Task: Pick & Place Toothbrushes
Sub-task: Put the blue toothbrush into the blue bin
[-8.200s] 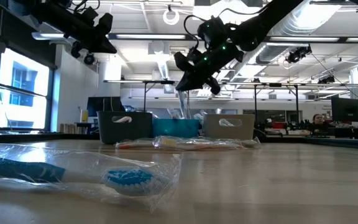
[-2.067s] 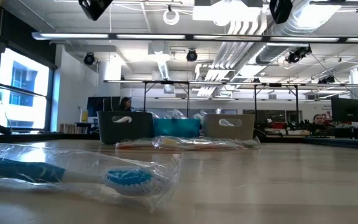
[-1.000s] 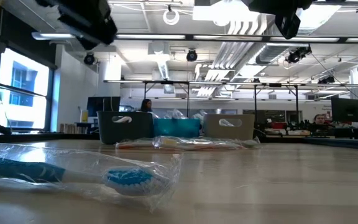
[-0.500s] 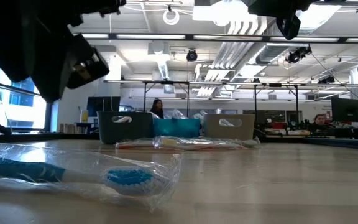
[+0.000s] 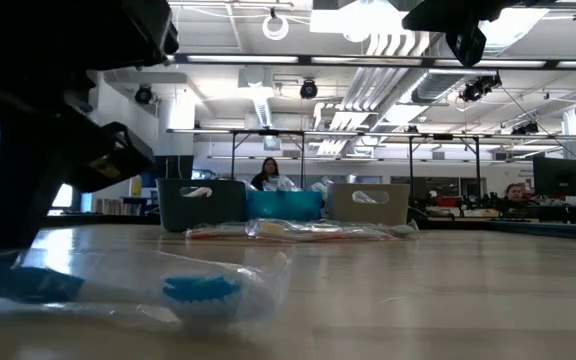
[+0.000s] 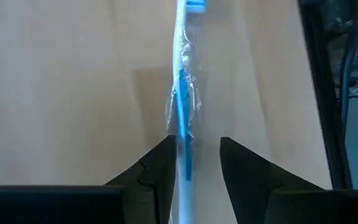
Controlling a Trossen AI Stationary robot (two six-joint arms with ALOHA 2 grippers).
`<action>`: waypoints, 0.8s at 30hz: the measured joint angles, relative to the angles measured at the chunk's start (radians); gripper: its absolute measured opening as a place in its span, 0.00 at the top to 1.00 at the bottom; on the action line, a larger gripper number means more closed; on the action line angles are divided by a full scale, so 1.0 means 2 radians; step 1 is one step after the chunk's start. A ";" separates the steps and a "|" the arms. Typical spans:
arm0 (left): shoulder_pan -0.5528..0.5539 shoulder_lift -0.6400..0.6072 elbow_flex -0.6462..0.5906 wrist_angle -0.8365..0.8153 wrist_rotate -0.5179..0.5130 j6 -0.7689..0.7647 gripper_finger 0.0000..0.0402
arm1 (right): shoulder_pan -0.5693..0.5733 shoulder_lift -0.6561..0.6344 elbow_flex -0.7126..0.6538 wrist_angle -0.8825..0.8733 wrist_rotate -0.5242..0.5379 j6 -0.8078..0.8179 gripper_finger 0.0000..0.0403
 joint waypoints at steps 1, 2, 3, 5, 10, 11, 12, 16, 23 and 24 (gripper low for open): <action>-0.003 0.005 0.001 0.004 -0.002 -0.003 0.70 | 0.000 0.000 0.000 0.000 0.000 0.000 1.00; -0.006 0.008 0.000 0.001 -0.009 -0.008 0.70 | 0.000 0.000 0.000 0.000 0.000 0.000 1.00; -0.009 0.012 0.000 0.001 -0.014 -0.014 0.70 | 0.000 0.000 0.000 0.000 0.000 0.000 1.00; -0.010 0.019 0.002 0.004 -0.023 -0.026 0.70 | 0.000 0.000 0.000 -0.001 0.000 0.000 1.00; -0.009 0.027 0.003 0.007 -0.026 -0.035 0.70 | 0.000 0.000 0.000 -0.003 0.000 0.000 1.00; -0.009 0.027 0.003 0.007 -0.027 -0.035 0.70 | 0.000 0.000 0.000 -0.002 0.000 0.000 1.00; -0.009 0.027 0.003 0.007 -0.028 -0.035 0.70 | 0.000 0.000 0.000 -0.003 0.000 0.000 1.00; -0.009 0.028 0.002 0.006 -0.037 -0.035 0.74 | 0.000 0.000 0.000 -0.003 0.000 0.000 1.00; -0.009 0.029 0.001 0.007 -0.038 -0.037 0.91 | 0.000 0.000 0.000 -0.004 0.000 0.000 1.00; -0.009 0.028 0.001 0.010 -0.037 -0.037 0.94 | 0.000 0.000 0.000 -0.004 0.000 0.000 1.00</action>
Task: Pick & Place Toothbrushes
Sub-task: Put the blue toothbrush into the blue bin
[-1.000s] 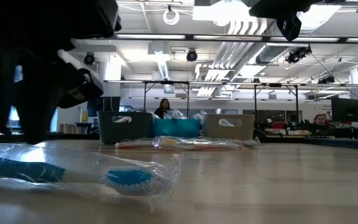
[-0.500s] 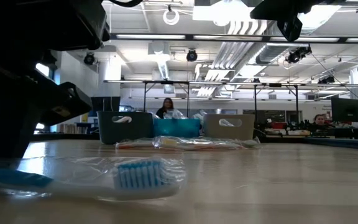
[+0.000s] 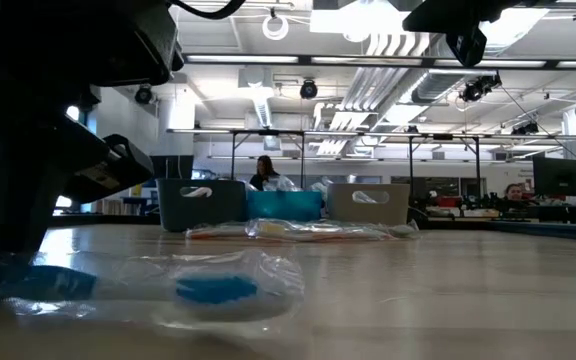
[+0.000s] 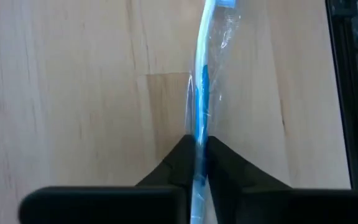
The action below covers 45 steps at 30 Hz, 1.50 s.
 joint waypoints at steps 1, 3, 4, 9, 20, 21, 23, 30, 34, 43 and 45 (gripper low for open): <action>0.000 -0.001 0.000 0.001 0.001 0.000 0.95 | 0.000 0.000 0.000 0.000 0.000 0.000 1.00; 0.000 -0.005 -0.001 0.000 0.003 0.000 0.97 | 0.000 0.000 0.000 0.000 0.000 0.000 1.00; 0.000 -0.008 -0.001 -0.004 0.004 0.000 0.97 | 0.000 0.000 0.000 0.000 0.000 0.000 1.00; 0.005 -0.030 -0.002 -0.058 -0.006 0.002 0.96 | 0.000 0.000 0.000 0.000 0.000 0.000 1.00; 0.062 -0.093 -0.003 -0.140 -0.008 0.050 0.97 | 0.000 0.000 0.000 -0.019 -0.002 0.002 1.00; 0.068 -0.098 -0.002 -0.142 -0.008 0.055 0.97 | 0.000 0.000 0.000 -0.023 -0.003 0.007 1.00; 0.081 -0.110 -0.002 -0.147 -0.008 0.065 0.97 | 0.000 0.000 0.000 -0.029 -0.003 0.015 1.00; 0.137 -0.155 -0.002 -0.160 -0.006 0.077 0.97 | 0.000 0.000 0.000 -0.029 -0.017 0.019 1.00; 0.178 -0.177 -0.002 -0.162 -0.006 0.078 0.97 | 0.000 0.000 0.000 -0.029 -0.019 0.019 1.00; 0.264 -0.211 -0.002 -0.154 -0.006 0.077 0.97 | 0.000 0.000 0.000 -0.029 -0.032 0.018 1.00; 0.281 -0.217 -0.001 -0.151 -0.003 0.077 0.97 | 0.000 0.000 0.000 -0.029 -0.031 0.011 1.00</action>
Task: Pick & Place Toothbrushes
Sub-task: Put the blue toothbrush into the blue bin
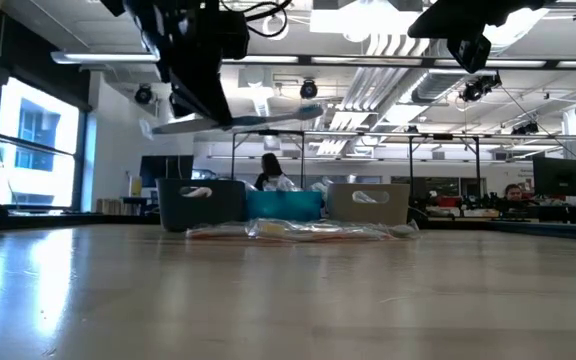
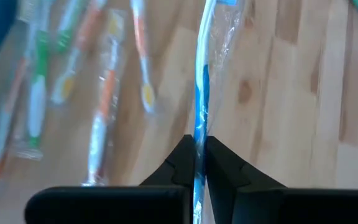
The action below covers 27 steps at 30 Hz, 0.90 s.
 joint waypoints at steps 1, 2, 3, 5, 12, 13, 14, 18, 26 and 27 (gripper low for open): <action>0.008 -0.002 0.000 0.003 0.003 -0.003 0.97 | 0.000 0.000 0.000 0.000 0.000 -0.003 1.00; 0.016 -0.002 0.000 0.006 0.005 -0.012 0.97 | 0.000 0.000 0.000 0.000 0.000 -0.006 1.00; 0.025 -0.004 0.000 0.007 0.009 -0.024 0.97 | 0.000 0.000 0.000 0.000 0.002 -0.011 1.00; 0.043 -0.004 0.003 0.011 0.019 -0.048 0.97 | 0.000 0.000 0.000 0.002 0.007 -0.024 1.00; 0.117 -0.004 0.030 0.022 0.025 -0.052 0.96 | 0.000 0.000 0.000 0.027 0.040 -0.055 1.00; 0.131 -0.004 0.032 0.032 0.024 -0.052 0.96 | 0.000 0.000 0.000 0.030 0.044 -0.057 1.00; 0.144 -0.004 0.033 0.049 0.023 -0.052 0.96 | 0.000 0.000 0.000 0.033 0.047 -0.061 1.00; 0.195 -0.001 0.033 0.131 0.021 -0.052 0.96 | 0.000 0.000 0.000 0.038 0.064 -0.084 1.00; 0.247 0.039 0.033 0.244 0.016 -0.074 0.96 | 0.000 0.000 0.000 0.038 0.095 -0.099 1.00; 0.248 0.047 0.033 0.252 0.012 -0.086 0.96 | 0.000 0.000 0.000 0.038 0.095 -0.102 1.00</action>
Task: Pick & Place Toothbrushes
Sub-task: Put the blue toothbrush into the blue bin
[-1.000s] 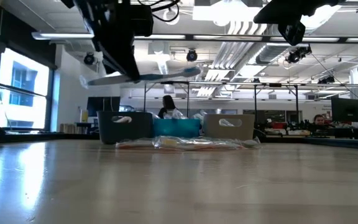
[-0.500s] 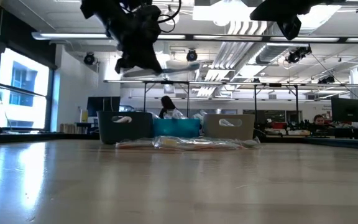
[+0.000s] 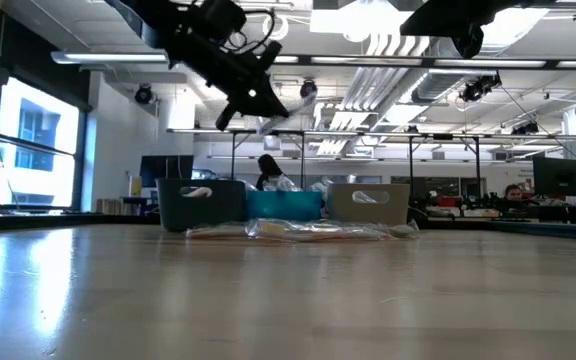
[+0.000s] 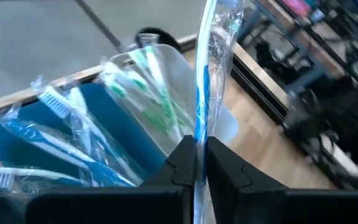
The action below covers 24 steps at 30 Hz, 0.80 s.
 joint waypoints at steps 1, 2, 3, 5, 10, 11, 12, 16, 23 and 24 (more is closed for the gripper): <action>0.000 0.009 0.000 0.009 -0.009 -0.008 0.96 | 0.000 0.000 0.000 0.000 0.000 -0.002 1.00; 0.000 0.018 0.000 0.019 -0.019 -0.013 0.96 | 0.000 0.000 0.000 0.000 0.000 -0.003 1.00; -0.001 0.028 0.000 0.029 -0.029 -0.015 0.96 | 0.000 0.000 0.000 0.000 0.000 -0.004 1.00; -0.002 0.046 0.000 0.040 -0.046 -0.019 0.96 | -0.003 0.000 0.000 0.000 0.000 -0.005 1.00; -0.002 0.083 0.000 0.063 -0.085 -0.019 0.96 | -0.014 0.000 0.000 -0.008 0.000 -0.004 1.00; -0.002 0.089 0.000 0.063 -0.093 -0.019 0.96 | -0.016 0.000 0.000 -0.011 0.000 -0.003 1.00; -0.002 0.095 0.000 0.063 -0.097 -0.018 0.96 | -0.019 0.000 0.000 -0.014 0.000 -0.003 1.00; -0.002 0.112 0.000 0.061 -0.100 -0.019 0.96 | -0.026 0.000 0.000 -0.034 -0.001 0.005 1.00; -0.002 0.127 0.000 0.048 -0.109 -0.019 0.96 | -0.033 0.000 0.000 -0.061 0.000 0.014 1.00; -0.002 0.127 0.000 0.046 -0.118 -0.019 0.96 | -0.033 0.000 0.000 -0.062 0.000 0.014 1.00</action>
